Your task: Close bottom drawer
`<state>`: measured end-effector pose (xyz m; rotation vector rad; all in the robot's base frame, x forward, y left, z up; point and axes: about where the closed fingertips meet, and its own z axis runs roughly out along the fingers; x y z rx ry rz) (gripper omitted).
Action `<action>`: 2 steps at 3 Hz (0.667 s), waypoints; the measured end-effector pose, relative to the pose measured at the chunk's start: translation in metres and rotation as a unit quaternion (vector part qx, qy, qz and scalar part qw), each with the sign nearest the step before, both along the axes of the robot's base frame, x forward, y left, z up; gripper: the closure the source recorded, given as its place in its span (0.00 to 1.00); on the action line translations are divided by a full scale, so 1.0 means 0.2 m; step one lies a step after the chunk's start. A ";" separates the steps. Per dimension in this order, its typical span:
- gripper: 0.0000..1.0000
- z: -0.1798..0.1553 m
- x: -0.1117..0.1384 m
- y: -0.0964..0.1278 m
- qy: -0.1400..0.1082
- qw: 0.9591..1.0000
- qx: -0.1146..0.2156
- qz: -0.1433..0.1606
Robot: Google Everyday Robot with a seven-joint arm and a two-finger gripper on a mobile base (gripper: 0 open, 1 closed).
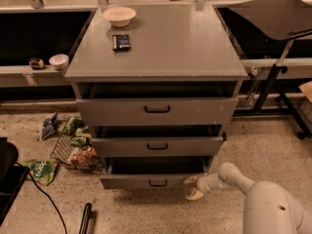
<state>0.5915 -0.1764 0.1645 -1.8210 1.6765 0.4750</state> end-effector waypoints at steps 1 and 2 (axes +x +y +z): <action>0.00 0.01 0.03 -0.03 -0.003 1.000 0.016 -0.003; 0.00 0.01 0.04 -0.06 -0.004 0.999 0.031 -0.005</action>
Offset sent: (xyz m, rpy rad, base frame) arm 0.0157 -0.0249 0.0065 0.0943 -0.0184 -0.0181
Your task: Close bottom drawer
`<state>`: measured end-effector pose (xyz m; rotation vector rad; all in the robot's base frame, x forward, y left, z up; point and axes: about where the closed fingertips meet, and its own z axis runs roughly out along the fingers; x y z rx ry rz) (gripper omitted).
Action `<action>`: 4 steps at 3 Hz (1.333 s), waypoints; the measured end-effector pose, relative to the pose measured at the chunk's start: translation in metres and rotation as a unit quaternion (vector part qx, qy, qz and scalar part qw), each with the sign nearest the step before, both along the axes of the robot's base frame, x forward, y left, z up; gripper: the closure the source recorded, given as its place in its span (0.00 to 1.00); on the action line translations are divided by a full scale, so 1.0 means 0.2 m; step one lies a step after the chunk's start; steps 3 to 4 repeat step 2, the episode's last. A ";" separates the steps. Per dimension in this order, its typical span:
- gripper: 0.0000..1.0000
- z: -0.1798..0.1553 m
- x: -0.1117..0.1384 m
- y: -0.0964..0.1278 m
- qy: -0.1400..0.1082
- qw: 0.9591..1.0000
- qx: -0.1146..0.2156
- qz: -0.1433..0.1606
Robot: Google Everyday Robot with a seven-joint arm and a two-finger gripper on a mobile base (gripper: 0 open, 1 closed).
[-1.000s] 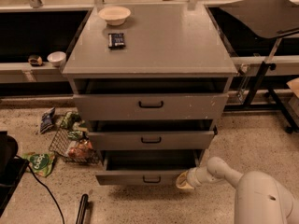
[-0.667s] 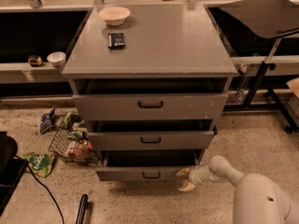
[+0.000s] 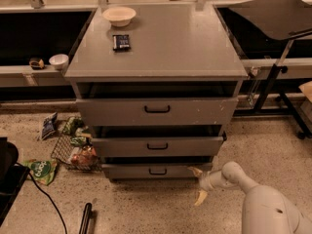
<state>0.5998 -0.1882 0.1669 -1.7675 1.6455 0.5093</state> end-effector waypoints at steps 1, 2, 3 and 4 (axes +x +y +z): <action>0.00 -0.01 0.00 -0.01 0.004 1.000 0.014 0.002; 0.00 0.02 -0.02 0.00 0.002 0.999 0.044 0.022; 0.00 0.02 -0.02 0.00 0.002 0.999 0.044 0.022; 0.00 0.02 -0.02 0.00 0.002 0.999 0.044 0.022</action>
Offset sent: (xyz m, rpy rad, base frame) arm -0.0069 -0.0081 0.0154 0.1676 -0.0033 0.1109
